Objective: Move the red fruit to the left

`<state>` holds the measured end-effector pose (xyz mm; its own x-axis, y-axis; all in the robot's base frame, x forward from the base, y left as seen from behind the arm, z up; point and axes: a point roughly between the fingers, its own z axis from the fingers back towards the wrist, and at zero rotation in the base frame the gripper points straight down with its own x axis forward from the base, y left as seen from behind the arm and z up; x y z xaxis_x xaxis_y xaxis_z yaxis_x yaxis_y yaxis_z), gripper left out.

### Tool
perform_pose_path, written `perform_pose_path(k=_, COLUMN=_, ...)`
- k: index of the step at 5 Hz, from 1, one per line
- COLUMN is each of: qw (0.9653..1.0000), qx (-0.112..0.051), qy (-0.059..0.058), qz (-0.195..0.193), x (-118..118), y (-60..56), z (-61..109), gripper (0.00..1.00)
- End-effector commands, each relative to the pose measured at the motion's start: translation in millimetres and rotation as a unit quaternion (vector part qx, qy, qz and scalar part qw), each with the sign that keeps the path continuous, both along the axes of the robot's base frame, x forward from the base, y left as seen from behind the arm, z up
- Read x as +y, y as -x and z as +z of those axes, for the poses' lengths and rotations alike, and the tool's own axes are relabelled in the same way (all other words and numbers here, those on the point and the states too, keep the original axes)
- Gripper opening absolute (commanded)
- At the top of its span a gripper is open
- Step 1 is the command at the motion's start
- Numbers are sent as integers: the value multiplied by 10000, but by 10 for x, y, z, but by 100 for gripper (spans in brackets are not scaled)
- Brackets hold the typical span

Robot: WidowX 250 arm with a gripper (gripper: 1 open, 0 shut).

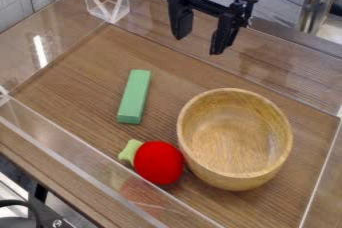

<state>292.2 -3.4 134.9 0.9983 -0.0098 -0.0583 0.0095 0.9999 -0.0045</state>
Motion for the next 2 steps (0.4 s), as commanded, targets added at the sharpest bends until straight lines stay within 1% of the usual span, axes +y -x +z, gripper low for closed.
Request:
perform_pose_path(k=1, qw=9998, qx=180, qy=20, qz=112, x=-76, y=73, z=-182, gripper=100)
perform_pose_path(k=2, qw=9996, qx=253, qy=24, qz=155, x=-94, y=388, z=-419, gripper=100)
